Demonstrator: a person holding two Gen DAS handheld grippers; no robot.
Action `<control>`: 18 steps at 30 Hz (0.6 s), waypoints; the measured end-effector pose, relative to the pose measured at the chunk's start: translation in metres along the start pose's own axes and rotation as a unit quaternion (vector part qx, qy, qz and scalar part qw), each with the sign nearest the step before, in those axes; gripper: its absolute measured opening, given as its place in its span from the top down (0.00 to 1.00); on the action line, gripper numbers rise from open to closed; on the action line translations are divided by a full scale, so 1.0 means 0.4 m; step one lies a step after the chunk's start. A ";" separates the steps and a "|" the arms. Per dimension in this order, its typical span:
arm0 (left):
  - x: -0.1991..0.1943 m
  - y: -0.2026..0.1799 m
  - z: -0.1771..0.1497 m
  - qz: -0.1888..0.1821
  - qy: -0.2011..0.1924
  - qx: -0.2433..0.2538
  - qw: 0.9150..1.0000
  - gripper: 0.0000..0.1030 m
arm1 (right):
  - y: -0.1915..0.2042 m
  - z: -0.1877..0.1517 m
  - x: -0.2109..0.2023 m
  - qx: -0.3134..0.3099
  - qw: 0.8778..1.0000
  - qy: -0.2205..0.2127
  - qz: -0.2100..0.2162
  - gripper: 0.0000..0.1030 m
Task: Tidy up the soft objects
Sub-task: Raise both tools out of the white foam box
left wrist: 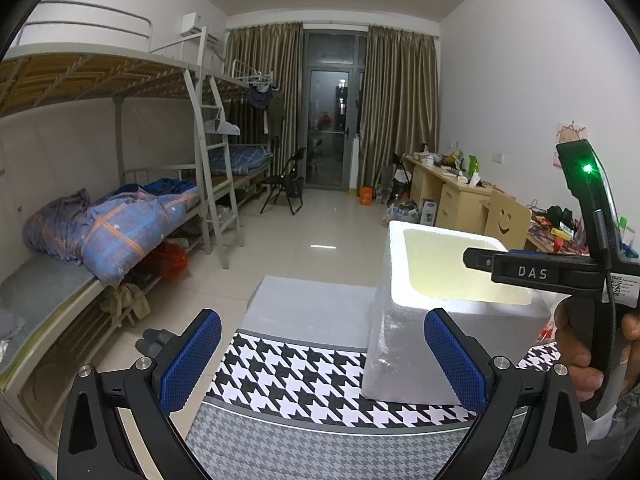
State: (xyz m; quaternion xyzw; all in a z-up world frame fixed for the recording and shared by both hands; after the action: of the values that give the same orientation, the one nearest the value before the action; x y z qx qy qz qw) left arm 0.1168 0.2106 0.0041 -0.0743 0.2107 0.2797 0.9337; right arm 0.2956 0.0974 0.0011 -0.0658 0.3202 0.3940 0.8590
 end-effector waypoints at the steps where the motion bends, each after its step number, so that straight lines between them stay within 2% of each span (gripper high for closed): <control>1: -0.001 0.001 0.000 0.000 -0.001 0.001 1.000 0.01 | -0.003 -0.001 -0.004 0.001 1.000 -0.002 0.003 0.24; 12: -0.035 -0.027 0.002 -0.005 -0.018 0.013 1.000 0.01 | -0.009 -0.007 -0.072 -0.007 1.000 -0.026 0.004 0.24; 18: -0.059 -0.052 -0.001 -0.028 -0.021 0.022 0.999 0.01 | 0.004 -0.023 -0.135 -0.017 0.999 -0.043 0.007 0.24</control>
State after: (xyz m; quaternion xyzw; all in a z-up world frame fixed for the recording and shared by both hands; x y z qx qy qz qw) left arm 0.1104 0.1816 0.0146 -0.0534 0.1950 0.2498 0.9469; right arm 0.2637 0.0611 0.0266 -0.0611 0.2771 0.4080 0.8678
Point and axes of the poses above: each gripper's, at about its wrist camera, not at the fingertips, and x roughly the way its jaws point, y to its left, z to its top, the point moved 2 cm from there along x, roughly the way its jaws point, and after that the axes turned 5 degrees about z, right-handed, at the moved point
